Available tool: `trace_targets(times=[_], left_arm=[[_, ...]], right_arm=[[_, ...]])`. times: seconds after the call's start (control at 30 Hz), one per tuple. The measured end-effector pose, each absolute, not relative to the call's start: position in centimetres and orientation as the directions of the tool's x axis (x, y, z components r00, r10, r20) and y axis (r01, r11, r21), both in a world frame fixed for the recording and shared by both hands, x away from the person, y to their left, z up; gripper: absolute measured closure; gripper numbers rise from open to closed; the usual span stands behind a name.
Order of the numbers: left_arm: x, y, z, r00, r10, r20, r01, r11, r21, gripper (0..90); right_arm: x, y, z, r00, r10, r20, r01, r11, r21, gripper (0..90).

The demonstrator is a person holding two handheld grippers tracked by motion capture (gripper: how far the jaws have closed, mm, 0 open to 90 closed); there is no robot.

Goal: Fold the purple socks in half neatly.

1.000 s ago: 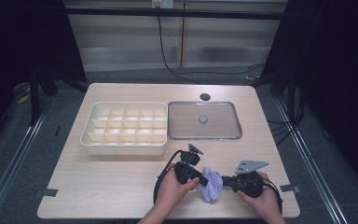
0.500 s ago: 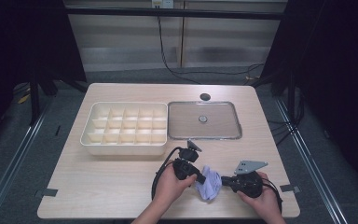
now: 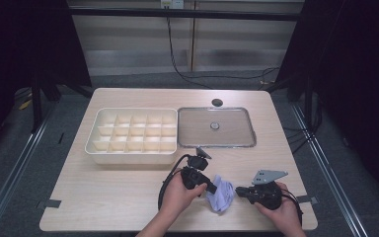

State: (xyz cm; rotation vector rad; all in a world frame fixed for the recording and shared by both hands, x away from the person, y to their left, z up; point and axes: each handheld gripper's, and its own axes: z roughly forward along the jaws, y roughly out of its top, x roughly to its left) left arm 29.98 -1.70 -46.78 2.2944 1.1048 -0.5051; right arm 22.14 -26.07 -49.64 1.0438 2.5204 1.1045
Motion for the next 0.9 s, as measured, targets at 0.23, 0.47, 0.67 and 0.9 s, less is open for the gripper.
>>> trace_targets(times=[0.23, 0.47, 0.67, 0.9], left_arm=[[30.0, -1.2, -46.8, 0.575, 0.605, -0.550, 0.813, -0.500, 0.299, 79.2], [29.9, -1.5, -46.3, 0.590, 0.598, -0.543, 0.802, -0.516, 0.302, 82.0], [30.0, -1.6, -45.8, 0.595, 0.600, -0.535, 0.798, -0.517, 0.309, 82.1], [29.9, -1.5, -45.3, 0.604, 0.597, -0.527, 0.792, -0.521, 0.317, 81.6]], right_arm=[[21.8, -25.8, -49.6, -0.755, 0.649, 0.097, 0.513, 0.493, 0.703, 86.7], [21.7, -25.3, -49.5, -0.770, 0.631, 0.095, 0.502, 0.507, 0.701, 87.1], [21.8, -25.0, -49.7, -0.773, 0.626, 0.104, 0.507, 0.510, 0.694, 87.4], [21.9, -24.3, -49.8, -0.784, 0.612, 0.106, 0.502, 0.523, 0.689, 87.5]])
